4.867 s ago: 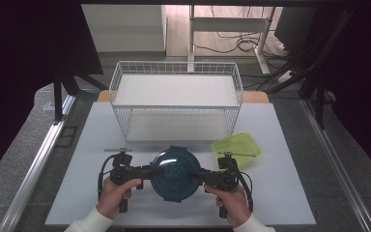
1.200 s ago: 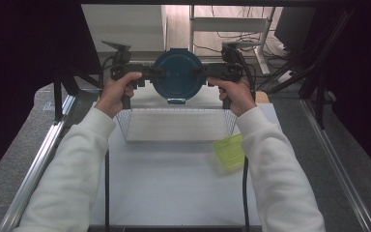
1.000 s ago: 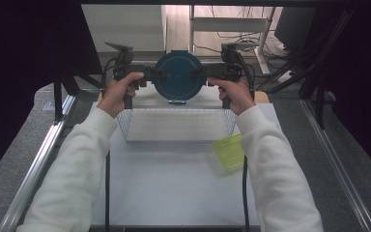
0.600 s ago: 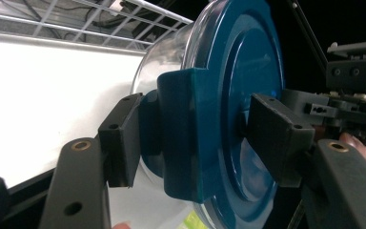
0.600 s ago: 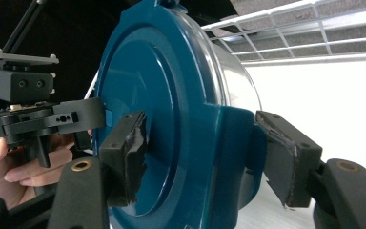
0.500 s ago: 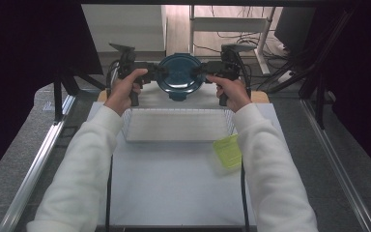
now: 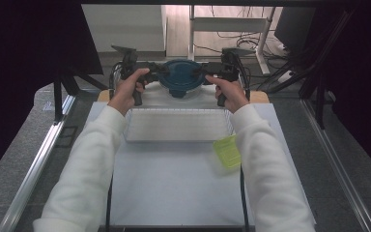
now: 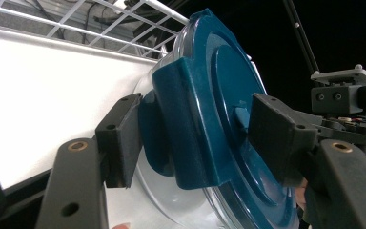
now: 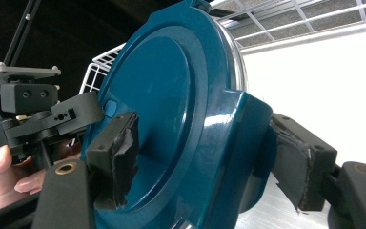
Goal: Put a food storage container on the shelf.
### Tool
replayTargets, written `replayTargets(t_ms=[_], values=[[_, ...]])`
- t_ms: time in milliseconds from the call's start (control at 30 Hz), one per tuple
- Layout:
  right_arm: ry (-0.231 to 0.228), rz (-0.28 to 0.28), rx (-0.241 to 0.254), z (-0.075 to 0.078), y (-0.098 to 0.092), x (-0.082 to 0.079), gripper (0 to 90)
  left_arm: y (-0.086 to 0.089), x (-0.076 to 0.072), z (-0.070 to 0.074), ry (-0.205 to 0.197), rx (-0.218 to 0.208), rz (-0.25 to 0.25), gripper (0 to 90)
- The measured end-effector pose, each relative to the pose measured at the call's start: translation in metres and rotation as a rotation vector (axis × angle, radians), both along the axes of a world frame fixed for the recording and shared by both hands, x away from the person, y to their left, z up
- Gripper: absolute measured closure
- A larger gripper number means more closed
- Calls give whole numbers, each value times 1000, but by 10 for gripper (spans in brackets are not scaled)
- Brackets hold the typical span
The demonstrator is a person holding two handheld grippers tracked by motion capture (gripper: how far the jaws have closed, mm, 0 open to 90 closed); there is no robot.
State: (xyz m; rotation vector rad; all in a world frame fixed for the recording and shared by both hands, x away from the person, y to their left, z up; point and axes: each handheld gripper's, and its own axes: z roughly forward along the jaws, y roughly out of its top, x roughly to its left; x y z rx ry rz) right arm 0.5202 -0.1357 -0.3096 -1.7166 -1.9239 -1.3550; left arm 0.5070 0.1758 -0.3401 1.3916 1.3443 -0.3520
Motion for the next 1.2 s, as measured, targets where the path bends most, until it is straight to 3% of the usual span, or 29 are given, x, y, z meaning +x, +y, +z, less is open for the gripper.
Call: replayTargets(t_ms=[100,200,233,267,300,333,433,467,500,533,567,600,633,667,700,733,800,833,933,967,1000,1033,1067,1100,1133,1167,1200], values=[[-20,-4,-21,1,3,-3,259,-2,-1,0,-18,8,0,357],[-57,19,-103,6,10,-8,168,-4,-6,2,-83,66,-3,293],[-57,19,-103,6,10,-8,168,-4,-6,2,-83,66,-3,268],[-90,21,-154,12,13,-16,126,-3,-11,6,-123,83,13,241],[-90,21,-154,12,13,-16,126,-3,-11,6,-123,83,13,217],[-126,31,-201,16,15,-22,93,0,-17,10,-147,91,29,193],[-157,14,-210,25,14,-36,64,1,-25,15,-183,116,31,161],[-172,5,-212,27,12,-40,61,2,-36,19,-220,152,39,161],[-172,5,-212,27,12,-40,61,2,-36,19,-220,152,39,161],[-191,7,-205,32,8,-47,58,3,-48,22,-264,202,50,161],[-191,7,-205,32,8,-47,58,3,-48,22,-264,202,50,160],[-204,8,-204,34,5,-51,57,4,-57,24,-296,240,53,160],[-227,9,-206,35,1,-56,58,5,-62,24,-314,256,45,161],[-257,22,-203,37,-6,-63,63,8,-77,24,-347,268,23,159],[-280,34,-203,37,-10,-69,74,8,-77,24,-347,268,23,161],[-303,46,-207,37,-13,-74,87,11,-93,23,-385,287,16,166],[-350,72,-221,36,-20,-86,101,12,-101,23,-398,298,11,170],[-375,86,-223,35,-24,-93,113,13,-117,21,-428,324,2,170],[-465,144,-232,30,-32,-115,151,11,-141,16,-474,397,-15,174],[-465,144,-232,30,-32,-115,151,11,-141,16,-474,397,-15,175],[-533,199,-224,26,-36,-132,174,8,-155,10,-493,419,-36,179],[-559,218,-236,24,-37,-142,177,8,-155,10,-493,419,-36,179],[-592,229,-261,21,-38,-150,178,5,-168,3,-503,432,-57,179],[-592,229,-261,21,-38,-150,178,5,-168,3,-503,432,-57,180],[-627,242,-270,14,-40,-165,187,2,-179,-4,-505,413,-80,182],[-627,242,-270,14,-40,-165,187,2,-179,-4,-505,413,-80,182],[-641,251,-266,6,-43,-177,194,-2,-192,-13,-515,390,-102,182]])
